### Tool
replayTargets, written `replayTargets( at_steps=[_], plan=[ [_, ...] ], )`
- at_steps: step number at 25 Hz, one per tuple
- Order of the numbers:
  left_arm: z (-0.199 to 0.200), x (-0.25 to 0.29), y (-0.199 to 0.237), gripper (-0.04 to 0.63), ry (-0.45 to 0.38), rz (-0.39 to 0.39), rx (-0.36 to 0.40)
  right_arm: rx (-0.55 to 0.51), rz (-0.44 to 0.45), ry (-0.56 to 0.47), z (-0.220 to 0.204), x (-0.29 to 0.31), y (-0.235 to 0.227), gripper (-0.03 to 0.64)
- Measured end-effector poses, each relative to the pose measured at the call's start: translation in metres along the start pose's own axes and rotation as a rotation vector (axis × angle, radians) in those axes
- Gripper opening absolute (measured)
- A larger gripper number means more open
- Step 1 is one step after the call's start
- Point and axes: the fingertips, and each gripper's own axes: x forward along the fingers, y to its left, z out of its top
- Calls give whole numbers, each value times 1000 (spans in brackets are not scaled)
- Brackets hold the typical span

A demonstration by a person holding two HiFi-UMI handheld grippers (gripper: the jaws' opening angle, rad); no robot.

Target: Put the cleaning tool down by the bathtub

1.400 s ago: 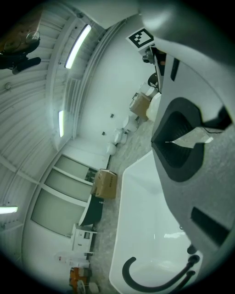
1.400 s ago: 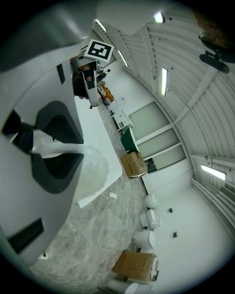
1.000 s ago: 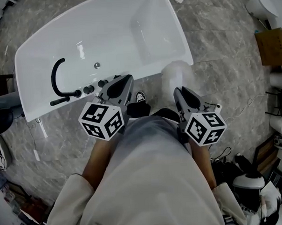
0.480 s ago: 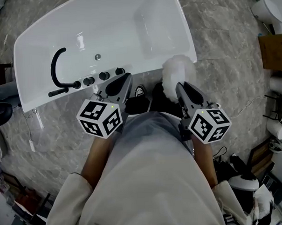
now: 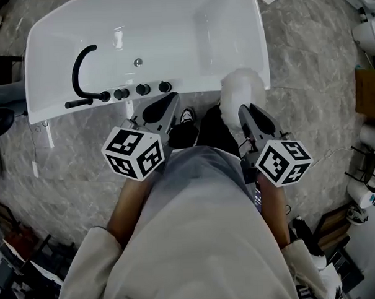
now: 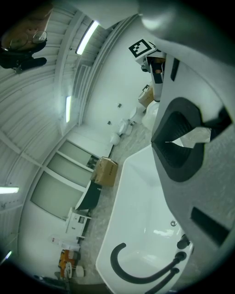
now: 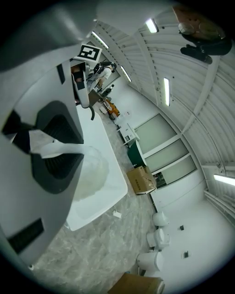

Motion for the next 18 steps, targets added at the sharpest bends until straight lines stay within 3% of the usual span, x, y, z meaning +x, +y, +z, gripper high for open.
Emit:
replayTargets(
  at_steps=[18],
  plan=[
    [-7,15,-7,5,35,56,-42,39,92,82,8,31,-21,63]
  ],
)
